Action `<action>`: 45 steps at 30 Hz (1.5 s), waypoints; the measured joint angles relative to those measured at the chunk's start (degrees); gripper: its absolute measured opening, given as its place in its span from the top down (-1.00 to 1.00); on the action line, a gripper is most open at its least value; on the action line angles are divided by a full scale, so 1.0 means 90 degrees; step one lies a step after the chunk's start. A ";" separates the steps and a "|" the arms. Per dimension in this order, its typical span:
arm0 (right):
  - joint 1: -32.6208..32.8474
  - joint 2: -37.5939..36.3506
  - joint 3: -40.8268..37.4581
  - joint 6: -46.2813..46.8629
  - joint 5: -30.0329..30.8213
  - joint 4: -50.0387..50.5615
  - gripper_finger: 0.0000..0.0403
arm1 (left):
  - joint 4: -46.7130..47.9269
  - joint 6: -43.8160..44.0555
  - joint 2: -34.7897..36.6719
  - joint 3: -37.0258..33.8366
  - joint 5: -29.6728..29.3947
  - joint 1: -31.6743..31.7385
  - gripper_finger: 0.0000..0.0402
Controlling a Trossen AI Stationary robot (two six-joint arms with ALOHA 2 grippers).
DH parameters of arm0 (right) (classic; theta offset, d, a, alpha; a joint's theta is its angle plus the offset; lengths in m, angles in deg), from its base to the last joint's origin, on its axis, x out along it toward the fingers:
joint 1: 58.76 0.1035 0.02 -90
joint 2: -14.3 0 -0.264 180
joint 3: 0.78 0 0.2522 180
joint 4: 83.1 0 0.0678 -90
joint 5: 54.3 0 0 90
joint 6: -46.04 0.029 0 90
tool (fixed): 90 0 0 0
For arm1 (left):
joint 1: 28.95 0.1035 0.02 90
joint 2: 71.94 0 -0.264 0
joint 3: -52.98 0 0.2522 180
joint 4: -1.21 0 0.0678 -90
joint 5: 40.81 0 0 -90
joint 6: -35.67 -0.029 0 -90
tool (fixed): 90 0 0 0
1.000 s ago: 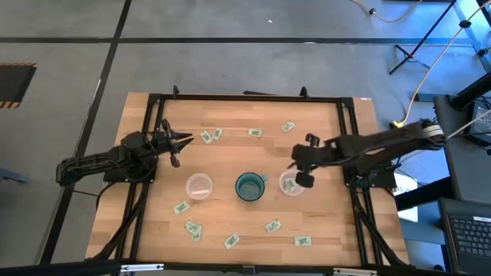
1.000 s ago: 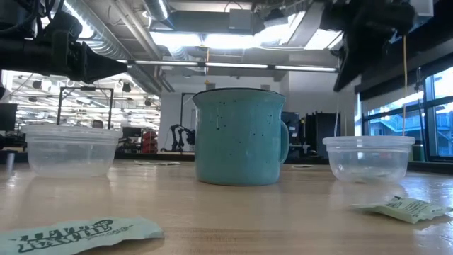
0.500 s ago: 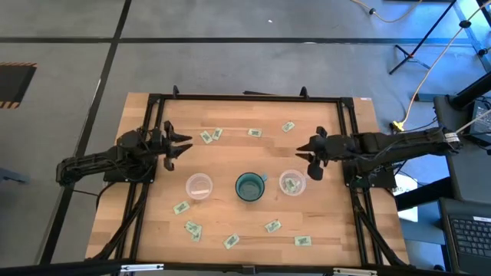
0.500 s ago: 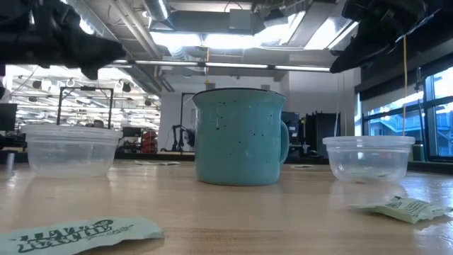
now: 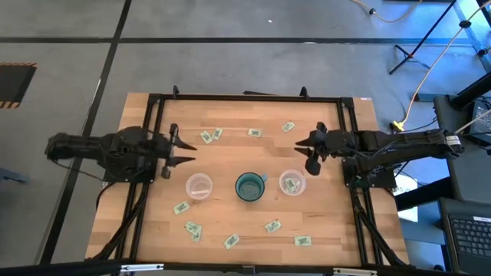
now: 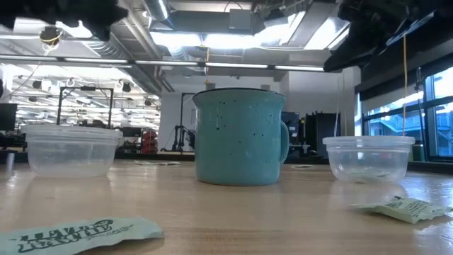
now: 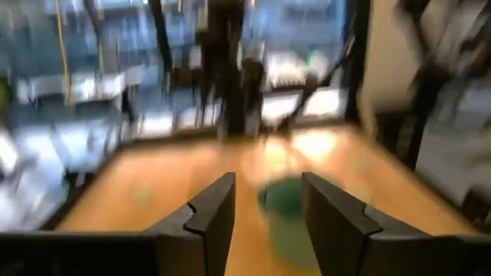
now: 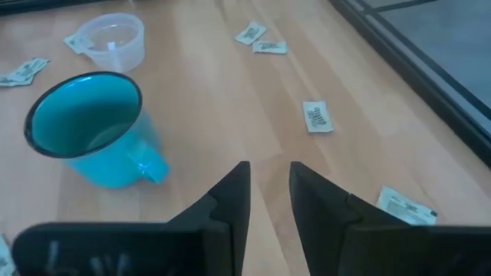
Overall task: Pick and place Stevia / Truvia into bins
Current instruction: Put the green stevia packet into the left transparent container
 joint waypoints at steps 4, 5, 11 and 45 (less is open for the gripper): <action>-0.0087 0.0000 -0.0002 0.0016 0.0000 -0.0014 0.52 | 0.2175 0.0771 -0.1306 0.1220 -0.1044 -0.0685 0.28; -0.0106 0.0000 -0.0002 0.0018 0.0000 -0.0014 0.52 | 0.2753 0.1145 -0.1619 0.1528 -0.1181 -0.0852 0.29; -0.0138 0.0000 0.0001 -0.0102 -0.0002 -0.0013 0.52 | 0.5058 0.3619 -0.3083 0.2953 -0.1033 -0.1752 0.29; -0.0135 0.0000 0.0001 -0.0817 -0.0002 -0.0009 0.52 | 0.5136 0.9106 -0.7273 0.3024 -0.0678 -0.4251 0.29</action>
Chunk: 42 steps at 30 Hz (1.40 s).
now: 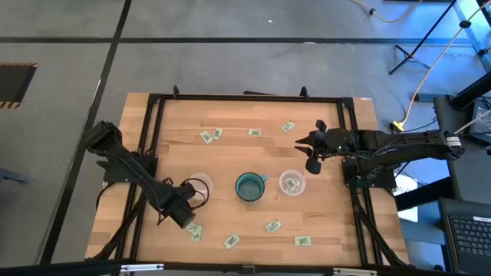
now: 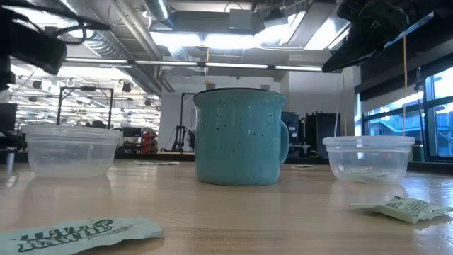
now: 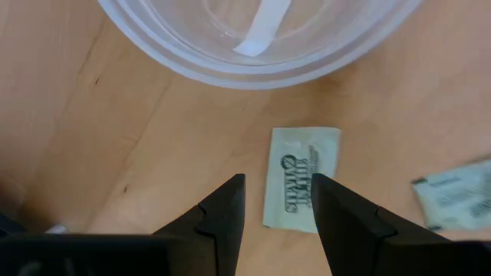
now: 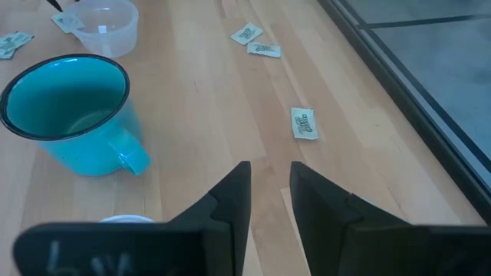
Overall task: Pick and place Stevia / Truvia into bins
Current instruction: Put the green stevia packet into the left transparent container
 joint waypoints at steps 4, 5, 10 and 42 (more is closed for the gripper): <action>-0.0001 0.0001 0.0000 -0.0007 0.0000 -0.0002 0.52 | 0.0001 0.0009 -0.0295 0.0000 -0.0042 0.0024 0.29; 0.0000 0.0000 0.0000 -0.0006 0.0000 -0.0002 0.52 | -0.0002 0.0009 -0.0355 0.0000 -0.0053 0.0024 0.30; -0.0001 0.0000 0.0000 -0.0011 0.0000 -0.0002 0.52 | -0.0185 0.0051 -0.0560 -0.0002 -0.0146 0.0024 0.40; 0.0002 0.0000 0.0000 0.0022 0.0001 -0.0015 0.52 | -0.1283 0.0979 -0.0422 -0.0599 0.0291 0.0039 0.70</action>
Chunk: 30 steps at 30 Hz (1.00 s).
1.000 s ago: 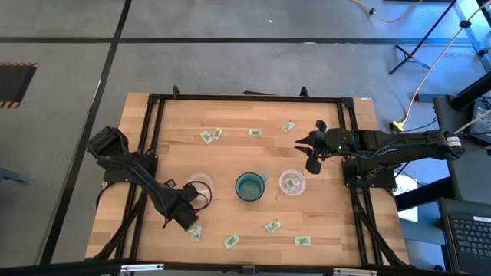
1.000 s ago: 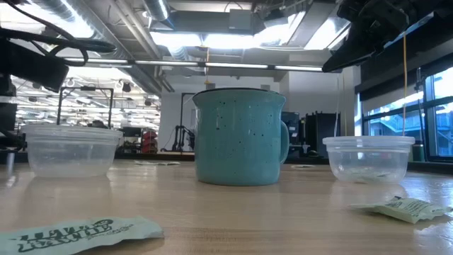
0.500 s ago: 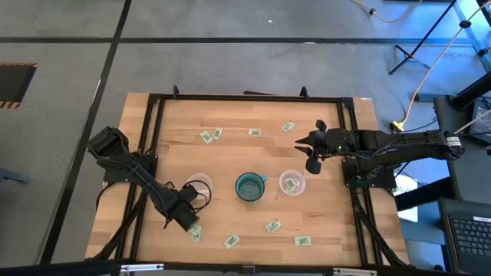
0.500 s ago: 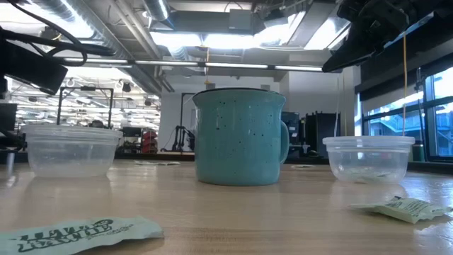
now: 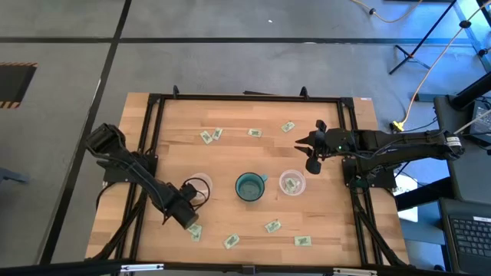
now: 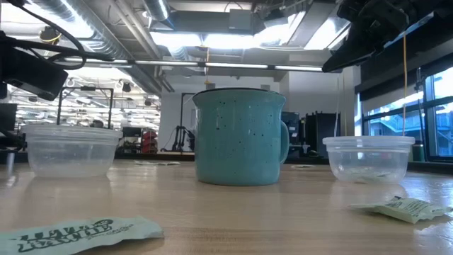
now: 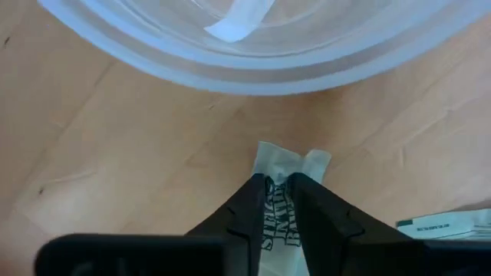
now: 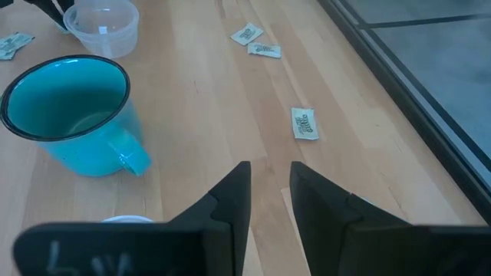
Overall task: Pick and place Stevia / Truvia into bins
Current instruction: Put the green stevia packet into the left transparent container
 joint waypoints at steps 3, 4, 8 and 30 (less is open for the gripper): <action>0.0000 0.0000 -0.0002 0.0007 0.0001 -0.0002 0.52 | -0.0017 -0.0125 0.0154 -0.0047 -0.0030 -0.0002 0.76; -0.0001 0.0001 0.0000 0.0007 0.0000 -0.0002 0.52 | -0.0019 -0.0132 0.0219 -0.0049 -0.0057 -0.0004 0.78; -0.0002 0.0001 0.0000 0.0007 0.0001 -0.0005 0.52 | 0.0039 -0.0139 0.0371 -0.0078 -0.0090 -0.0007 0.84; -0.0002 0.0000 0.0000 -0.0037 -0.0001 -0.0010 0.52 | 0.0246 -0.0323 0.0461 -0.0061 0.0084 -0.0007 0.97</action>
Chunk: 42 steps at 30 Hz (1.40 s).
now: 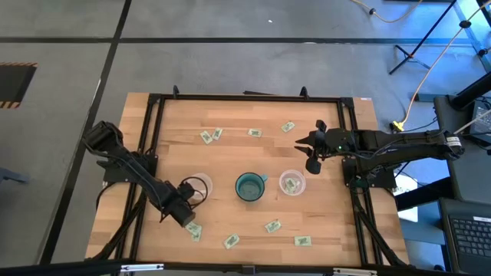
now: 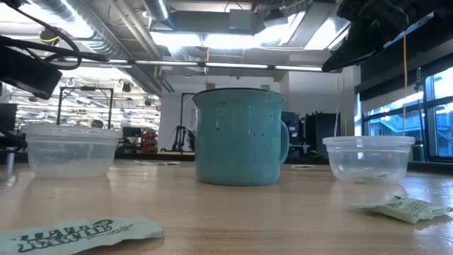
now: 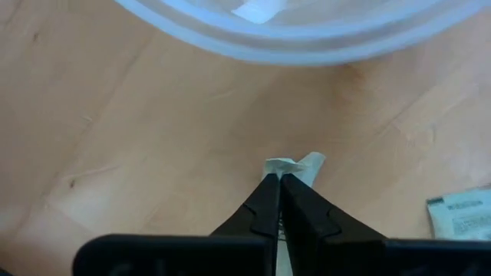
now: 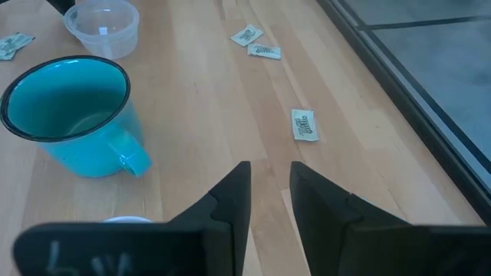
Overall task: Pick and place Stevia / Truvia into bins
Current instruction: Put the green stevia packet into the left transparent container
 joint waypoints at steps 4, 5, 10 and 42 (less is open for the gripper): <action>0.0000 0.0001 -0.0001 0.0000 0.0001 -0.0002 0.52 | 0.0001 0.0000 0.0210 0.0002 0.0009 0.0000 0.97; 0.0000 0.0000 0.0000 0.0000 0.0002 -0.0002 0.52 | 0.0001 0.0000 0.0285 0.0007 -0.0011 0.0000 0.97; 0.0002 0.0000 0.0000 -0.0002 0.0002 -0.0002 0.52 | 0.0000 -0.0171 0.0758 0.0012 -0.0335 0.0005 0.97; 0.0002 0.0001 -0.0001 -0.0005 0.0002 0.0051 0.52 | -0.0526 -0.4283 0.1040 0.0022 -0.0449 0.2392 0.85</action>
